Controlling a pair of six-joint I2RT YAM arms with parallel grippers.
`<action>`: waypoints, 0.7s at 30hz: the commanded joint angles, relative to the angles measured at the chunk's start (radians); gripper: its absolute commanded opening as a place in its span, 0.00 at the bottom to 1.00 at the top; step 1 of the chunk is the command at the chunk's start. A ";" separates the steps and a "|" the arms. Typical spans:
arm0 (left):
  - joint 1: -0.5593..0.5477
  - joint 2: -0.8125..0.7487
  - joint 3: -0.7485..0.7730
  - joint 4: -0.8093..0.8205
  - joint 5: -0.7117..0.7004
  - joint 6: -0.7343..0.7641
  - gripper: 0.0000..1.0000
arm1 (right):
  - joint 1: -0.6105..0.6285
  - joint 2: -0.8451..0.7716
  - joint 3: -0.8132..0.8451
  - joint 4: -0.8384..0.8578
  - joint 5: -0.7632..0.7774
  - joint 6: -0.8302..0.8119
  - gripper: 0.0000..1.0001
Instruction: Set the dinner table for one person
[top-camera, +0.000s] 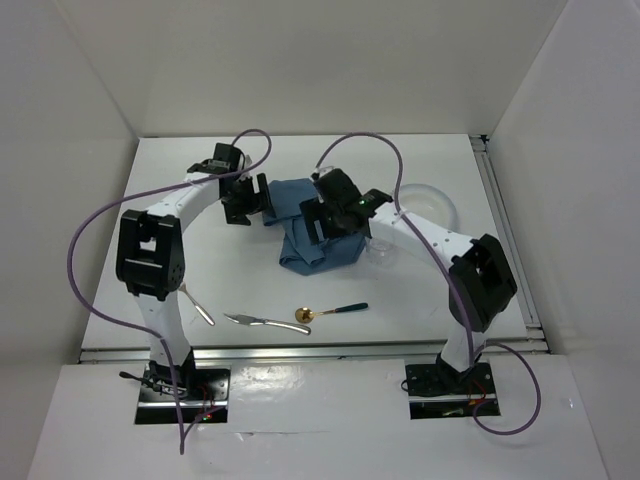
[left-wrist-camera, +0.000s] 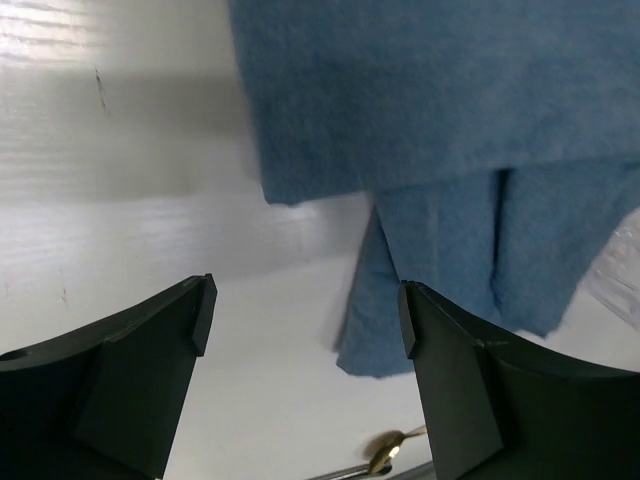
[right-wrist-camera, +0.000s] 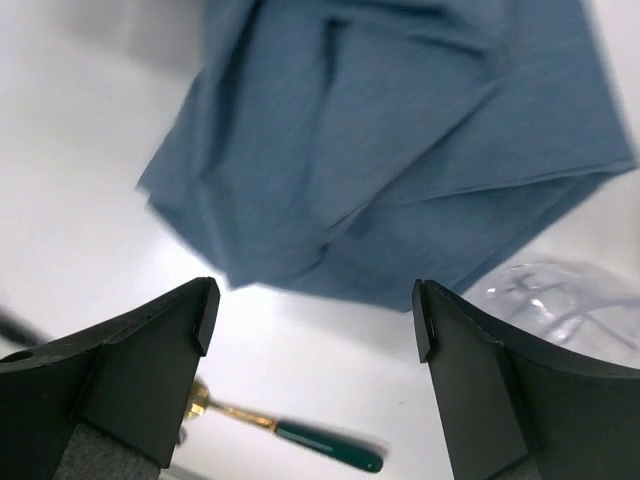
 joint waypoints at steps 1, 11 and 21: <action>0.003 0.075 0.088 -0.025 -0.050 -0.013 0.92 | 0.032 -0.071 -0.048 0.118 -0.112 -0.104 0.86; 0.012 0.243 0.180 -0.002 0.054 -0.050 0.89 | 0.150 0.056 -0.048 0.134 -0.057 -0.182 0.75; 0.012 0.277 0.202 0.015 0.077 -0.070 0.27 | 0.161 0.173 -0.039 0.187 -0.029 -0.182 0.54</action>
